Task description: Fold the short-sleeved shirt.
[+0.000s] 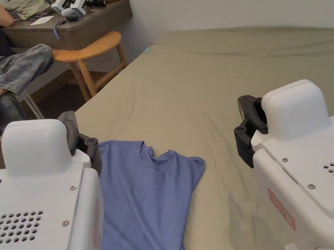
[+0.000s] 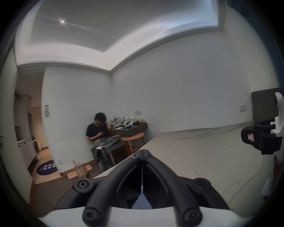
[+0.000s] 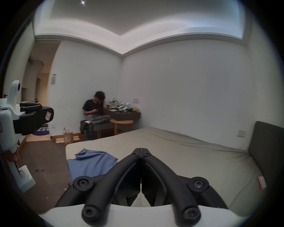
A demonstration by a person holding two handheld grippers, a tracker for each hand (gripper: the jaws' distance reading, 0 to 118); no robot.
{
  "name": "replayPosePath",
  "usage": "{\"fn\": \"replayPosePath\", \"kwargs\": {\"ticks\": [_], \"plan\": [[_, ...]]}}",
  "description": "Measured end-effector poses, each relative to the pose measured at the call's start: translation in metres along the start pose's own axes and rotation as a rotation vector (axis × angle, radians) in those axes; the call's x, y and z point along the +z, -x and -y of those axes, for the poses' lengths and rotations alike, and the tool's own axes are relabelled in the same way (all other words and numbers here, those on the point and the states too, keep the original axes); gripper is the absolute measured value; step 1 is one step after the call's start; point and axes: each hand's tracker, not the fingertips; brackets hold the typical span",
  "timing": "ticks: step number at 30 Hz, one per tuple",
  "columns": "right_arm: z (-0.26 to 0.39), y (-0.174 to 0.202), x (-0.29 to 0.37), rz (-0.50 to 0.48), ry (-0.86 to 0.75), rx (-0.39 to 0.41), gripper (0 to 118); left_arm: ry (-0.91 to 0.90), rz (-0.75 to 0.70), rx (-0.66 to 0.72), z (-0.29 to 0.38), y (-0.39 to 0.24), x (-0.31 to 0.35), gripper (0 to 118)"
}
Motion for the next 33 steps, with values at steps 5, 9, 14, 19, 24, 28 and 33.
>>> {"fn": "replayPosePath", "kwargs": {"ticks": [5, 9, 14, 19, 24, 28, 33], "plan": [[0.000, 0.028, -0.011, -0.066, 0.006, 0.020, 1, 0.030, -0.050, 0.007, 0.012, 0.020, 0.004, 0], [0.003, 0.035, -0.016, -0.080, 0.028, -0.002, 1, 0.051, -0.050, 0.015, 0.024, 0.023, -0.003, 0], [0.015, 0.033, -0.020, -0.063, 0.063, -0.007, 1, 0.108, -0.011, 0.043, 0.042, 0.017, -0.022, 0], [0.022, 0.015, -0.029, -0.006, 0.105, 0.019, 1, 0.284, 0.098, 0.079, 0.069, 0.012, -0.066, 0], [0.024, -0.005, -0.034, 0.057, 0.120, 0.043, 1, 0.487, 0.147, 0.076, 0.120, 0.001, -0.142, 0], [0.027, -0.022, -0.037, 0.096, 0.143, 0.056, 1, 0.663, 0.195, 0.097, 0.176, -0.009, -0.203, 0], [0.042, -0.044, -0.045, 0.150, 0.212, 0.072, 1, 0.826, 0.171, 0.095, 0.242, -0.021, -0.271, 32]]}}
